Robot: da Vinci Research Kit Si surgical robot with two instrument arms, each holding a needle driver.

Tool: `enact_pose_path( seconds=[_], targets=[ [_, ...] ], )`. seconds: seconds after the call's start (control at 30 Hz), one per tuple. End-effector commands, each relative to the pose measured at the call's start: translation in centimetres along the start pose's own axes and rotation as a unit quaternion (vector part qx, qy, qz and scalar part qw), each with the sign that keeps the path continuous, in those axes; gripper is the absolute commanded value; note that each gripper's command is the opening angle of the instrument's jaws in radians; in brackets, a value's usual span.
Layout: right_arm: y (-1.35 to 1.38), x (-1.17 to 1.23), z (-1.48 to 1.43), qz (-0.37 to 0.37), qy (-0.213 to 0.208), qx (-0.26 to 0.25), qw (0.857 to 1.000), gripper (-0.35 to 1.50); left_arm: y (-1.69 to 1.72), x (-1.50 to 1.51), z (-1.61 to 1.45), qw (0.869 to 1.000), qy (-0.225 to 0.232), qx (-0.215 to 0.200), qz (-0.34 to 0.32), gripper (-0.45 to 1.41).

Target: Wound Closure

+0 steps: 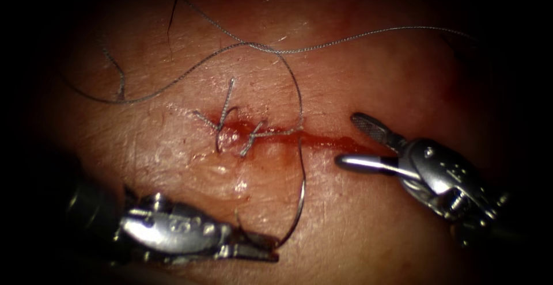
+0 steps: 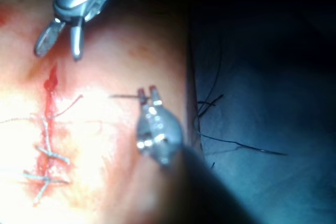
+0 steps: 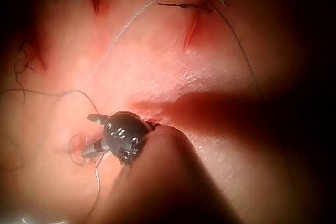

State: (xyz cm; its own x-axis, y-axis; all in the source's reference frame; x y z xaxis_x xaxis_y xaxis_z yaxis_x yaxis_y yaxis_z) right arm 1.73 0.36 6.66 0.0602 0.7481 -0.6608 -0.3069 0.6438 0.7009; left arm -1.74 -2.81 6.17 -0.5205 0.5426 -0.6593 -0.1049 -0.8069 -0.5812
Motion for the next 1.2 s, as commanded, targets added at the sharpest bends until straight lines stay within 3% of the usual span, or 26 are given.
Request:
enact_pose_path(
  seconds=[0.03, 0.13, 0.23, 0.3, 0.47, 0.63, 0.83, 1.2],
  targets=[
    [-0.08, -0.05, 0.08, 0.012, 0.000, 0.004, 1.000, 1.08, 0.00, -0.01, -0.03, 1.000, 0.009, 0.022, 0.016, -0.45],
    [-0.17, -0.05, 0.08, 0.032, -0.002, 0.017, 0.999, 1.04, -0.13, 0.30, -0.37, 0.989, 0.064, 0.111, 0.072, -0.45],
    [-0.27, -0.06, 0.12, 0.051, -0.003, 0.026, 0.998, 1.04, -0.14, 0.42, -0.56, 0.973, 0.102, 0.173, 0.114, -0.45],
    [-0.37, -0.07, 0.20, 0.066, -0.002, 0.037, 0.997, 1.04, -0.12, 0.42, -0.54, 0.969, 0.097, 0.191, 0.124, -0.45],
    [-0.48, 0.12, 0.46, 0.118, 0.007, 0.038, 0.992, 1.03, -0.11, 0.27, -0.26, 0.968, 0.098, 0.188, 0.135, -0.45],
    [-0.24, 0.25, 0.50, 0.165, -0.012, 0.028, 0.986, 0.78, -0.08, 0.12, -0.15, 0.964, 0.082, 0.193, 0.163, -0.45],
    [0.01, 0.27, 0.52, 0.206, -0.020, 0.045, 0.977, 0.79, -0.01, -0.04, -0.13, 0.958, 0.066, 0.201, 0.192, -0.45],
    [-0.09, 0.40, 0.73, 0.241, -0.032, 0.102, 0.965, 0.84, -0.03, -0.11, 0.03, 0.950, 0.040, 0.216, 0.222, -0.45]
  ],
)
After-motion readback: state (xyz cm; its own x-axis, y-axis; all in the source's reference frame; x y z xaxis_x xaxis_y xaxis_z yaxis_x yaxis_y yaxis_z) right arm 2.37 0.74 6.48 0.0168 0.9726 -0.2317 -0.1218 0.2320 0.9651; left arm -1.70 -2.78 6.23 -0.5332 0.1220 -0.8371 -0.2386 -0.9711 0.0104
